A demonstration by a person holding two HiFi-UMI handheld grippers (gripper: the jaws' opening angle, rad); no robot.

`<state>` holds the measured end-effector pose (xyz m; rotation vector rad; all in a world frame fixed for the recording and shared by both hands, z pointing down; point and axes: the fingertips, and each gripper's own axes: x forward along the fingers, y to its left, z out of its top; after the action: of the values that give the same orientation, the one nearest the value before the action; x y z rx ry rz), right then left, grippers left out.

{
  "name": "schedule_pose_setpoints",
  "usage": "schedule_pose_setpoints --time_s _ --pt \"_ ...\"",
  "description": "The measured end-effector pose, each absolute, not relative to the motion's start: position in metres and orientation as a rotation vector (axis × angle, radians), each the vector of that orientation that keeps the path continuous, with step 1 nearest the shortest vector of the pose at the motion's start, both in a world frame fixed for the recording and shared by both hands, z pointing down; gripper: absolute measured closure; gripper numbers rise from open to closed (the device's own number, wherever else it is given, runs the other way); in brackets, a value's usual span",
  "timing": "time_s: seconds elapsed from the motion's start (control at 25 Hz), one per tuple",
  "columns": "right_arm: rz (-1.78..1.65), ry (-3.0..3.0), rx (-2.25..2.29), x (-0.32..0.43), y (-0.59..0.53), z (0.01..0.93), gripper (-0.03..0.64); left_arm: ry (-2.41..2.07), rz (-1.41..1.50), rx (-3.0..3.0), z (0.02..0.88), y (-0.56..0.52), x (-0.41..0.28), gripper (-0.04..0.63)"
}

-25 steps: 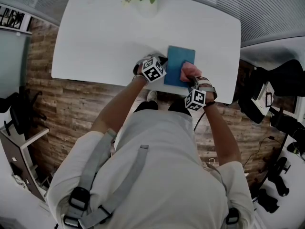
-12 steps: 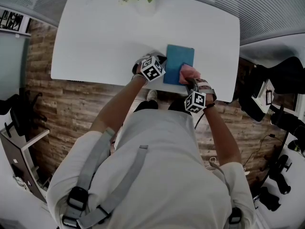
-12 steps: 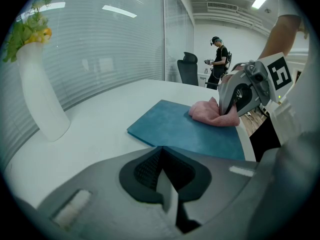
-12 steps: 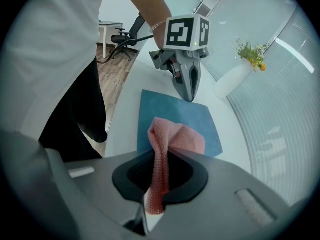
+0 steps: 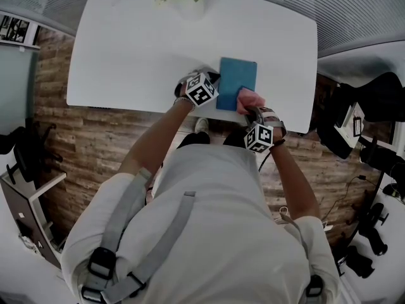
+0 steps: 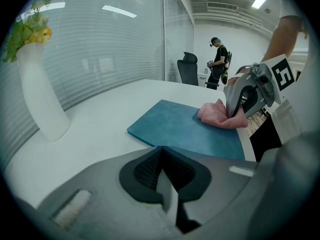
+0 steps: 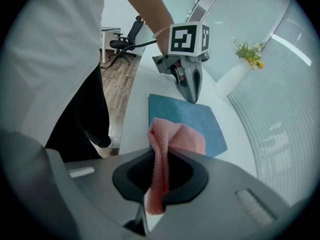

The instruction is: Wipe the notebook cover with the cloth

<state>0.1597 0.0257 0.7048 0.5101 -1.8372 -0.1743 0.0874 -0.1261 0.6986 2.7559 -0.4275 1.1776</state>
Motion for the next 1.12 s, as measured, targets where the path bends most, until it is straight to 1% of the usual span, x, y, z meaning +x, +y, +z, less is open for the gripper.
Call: schedule_pose_setpoints --time_s 0.2,0.44,0.64,0.84,1.12 --pt "-0.181 -1.835 0.514 0.159 0.033 0.705 0.615 -0.423 1.176 2.756 0.699 -0.127 0.089 0.595" --pt "-0.168 -1.849 0.503 0.156 0.043 0.707 0.597 -0.427 1.176 2.758 0.699 -0.127 0.088 0.595" --pt "-0.034 -1.915 0.563 0.155 0.042 0.699 0.598 -0.427 1.145 2.762 0.697 -0.128 0.088 0.594" --pt "0.058 -1.991 0.78 0.157 0.016 0.657 0.597 -0.542 0.922 2.789 0.661 -0.133 0.083 0.594" --pt "0.147 -2.153 1.113 0.154 -0.027 0.561 0.597 -0.68 0.598 2.798 0.571 -0.125 0.071 0.594"
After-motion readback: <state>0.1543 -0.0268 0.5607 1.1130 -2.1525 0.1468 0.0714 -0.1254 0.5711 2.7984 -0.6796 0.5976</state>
